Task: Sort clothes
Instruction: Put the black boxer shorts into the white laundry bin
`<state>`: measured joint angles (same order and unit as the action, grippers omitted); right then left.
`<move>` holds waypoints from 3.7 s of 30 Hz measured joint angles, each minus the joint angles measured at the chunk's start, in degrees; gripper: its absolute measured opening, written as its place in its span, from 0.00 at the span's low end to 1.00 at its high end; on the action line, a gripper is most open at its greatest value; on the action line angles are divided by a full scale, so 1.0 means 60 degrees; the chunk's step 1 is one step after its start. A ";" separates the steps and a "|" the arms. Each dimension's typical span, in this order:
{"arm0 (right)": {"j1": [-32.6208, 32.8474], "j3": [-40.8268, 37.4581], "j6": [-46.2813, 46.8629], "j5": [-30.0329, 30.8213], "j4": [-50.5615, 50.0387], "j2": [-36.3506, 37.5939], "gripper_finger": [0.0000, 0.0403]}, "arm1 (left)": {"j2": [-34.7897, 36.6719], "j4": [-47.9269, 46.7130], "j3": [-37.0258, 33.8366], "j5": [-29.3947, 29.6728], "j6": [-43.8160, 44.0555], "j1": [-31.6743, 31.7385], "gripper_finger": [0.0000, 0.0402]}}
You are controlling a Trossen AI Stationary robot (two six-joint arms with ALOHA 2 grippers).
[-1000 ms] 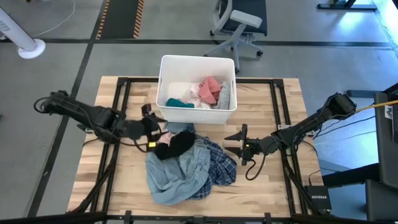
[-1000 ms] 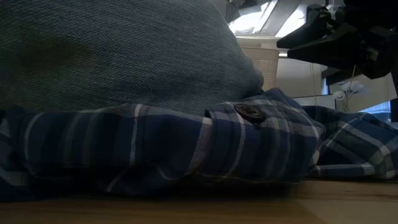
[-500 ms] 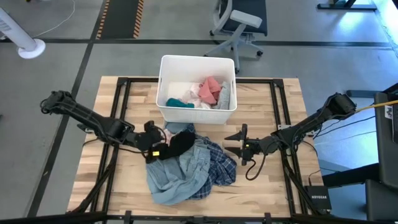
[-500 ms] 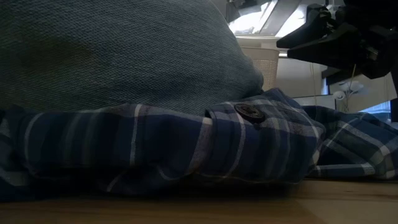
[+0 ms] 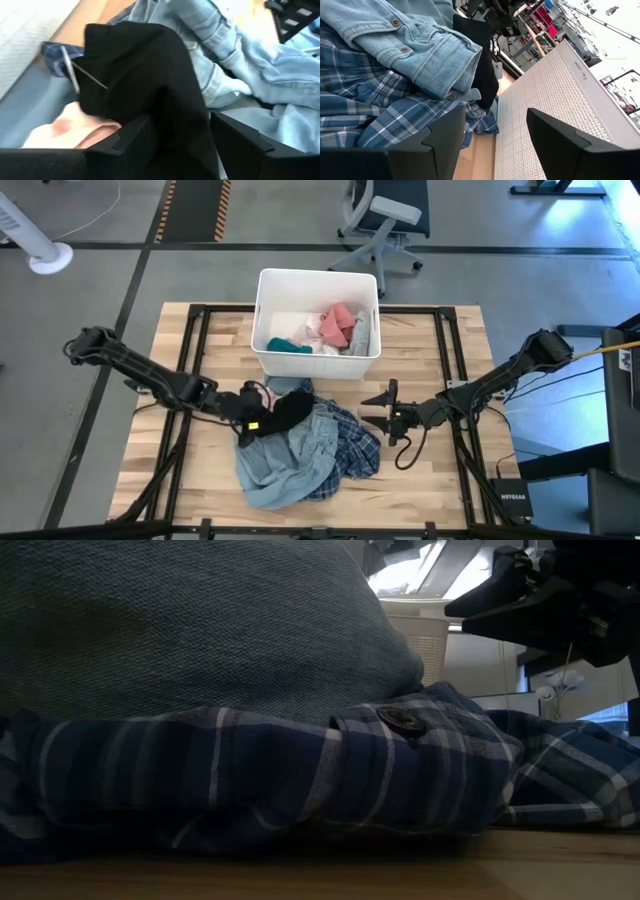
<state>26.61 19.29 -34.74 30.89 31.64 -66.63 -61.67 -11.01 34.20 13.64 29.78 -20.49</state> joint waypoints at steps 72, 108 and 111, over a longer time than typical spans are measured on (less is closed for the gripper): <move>-0.0003 0.0004 -0.0007 0.0033 -0.0015 0.0000 0.58 | -0.0047 0.4519 0.4213 0.0510 -0.9660 0.2549 0.00; -0.0003 0.0004 -0.0007 0.0033 -0.0029 0.0000 0.58 | -0.0727 0.1827 0.4905 0.1754 -0.7250 0.6236 0.06; -0.0004 0.0004 -0.0007 0.0033 -0.0031 0.0000 0.58 | -0.0940 0.1526 0.4905 0.1761 -0.7111 0.6239 0.13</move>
<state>26.59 19.31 -34.79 31.09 31.45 -66.63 -67.31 -1.85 63.64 24.21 -12.88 16.95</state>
